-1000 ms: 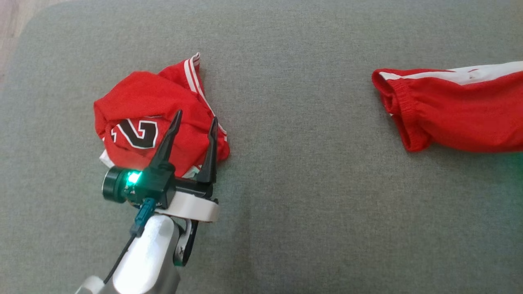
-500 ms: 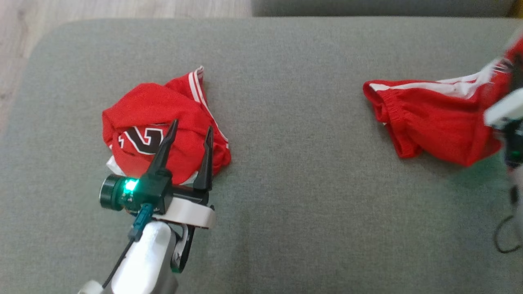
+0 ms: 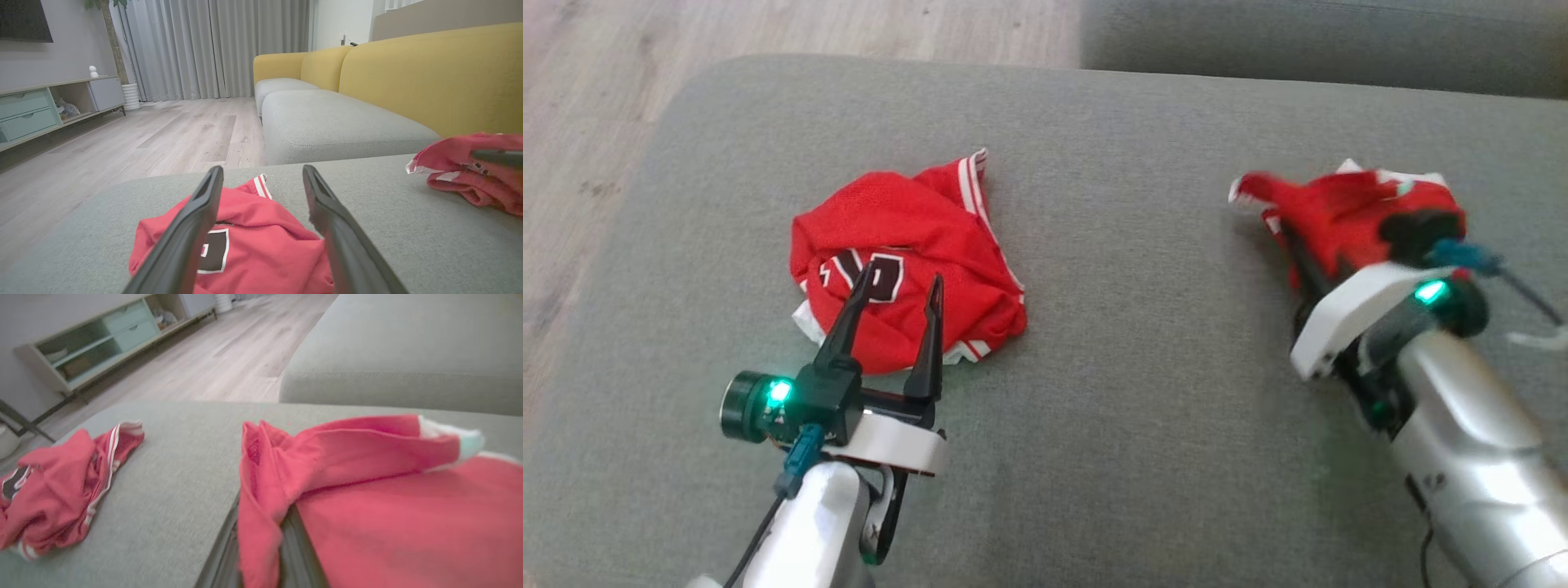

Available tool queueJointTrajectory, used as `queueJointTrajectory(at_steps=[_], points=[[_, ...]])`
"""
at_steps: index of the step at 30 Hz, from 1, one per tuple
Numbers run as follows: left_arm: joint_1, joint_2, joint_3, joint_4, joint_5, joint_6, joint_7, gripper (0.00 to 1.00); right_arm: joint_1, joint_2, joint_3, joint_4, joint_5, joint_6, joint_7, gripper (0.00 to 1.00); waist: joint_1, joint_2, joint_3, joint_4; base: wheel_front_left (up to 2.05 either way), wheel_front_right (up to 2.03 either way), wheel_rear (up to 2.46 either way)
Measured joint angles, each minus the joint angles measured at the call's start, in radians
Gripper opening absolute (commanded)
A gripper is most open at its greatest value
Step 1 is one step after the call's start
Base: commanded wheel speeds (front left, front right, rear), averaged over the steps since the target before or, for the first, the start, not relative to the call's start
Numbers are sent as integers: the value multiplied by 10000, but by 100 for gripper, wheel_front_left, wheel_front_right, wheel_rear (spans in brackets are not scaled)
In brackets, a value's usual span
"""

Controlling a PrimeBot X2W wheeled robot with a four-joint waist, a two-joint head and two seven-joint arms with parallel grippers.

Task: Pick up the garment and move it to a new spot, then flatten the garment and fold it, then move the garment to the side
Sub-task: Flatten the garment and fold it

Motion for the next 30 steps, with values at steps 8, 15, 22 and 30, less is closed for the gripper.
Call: queueJointTrajectory(at_steps=[8, 15, 22, 30], points=[[0, -8, 2, 35, 0, 0, 0, 100, 124, -449, 1701, 656, 73, 0, 311, 0, 1, 0, 81, 139, 0, 0, 0], [-1, -40, 23, 115, 0, -4, 0, 100, 198, -518, 2466, 1009, 230, 0, -188, 100, 1, 0, 47, -118, 0, 0, 0], [1, -52, 79, 128, 0, -46, 0, 100, 137, -491, 1323, 982, 583, 0, -1820, 100, 1, 0, -240, -593, 0, 0, 0], [646, -94, 391, -155, -2, 23, 0, 100, 1076, 151, -3116, -1285, -1728, 0, -2224, 100, 0, 0, -901, -1322, 0, 0, 0]])
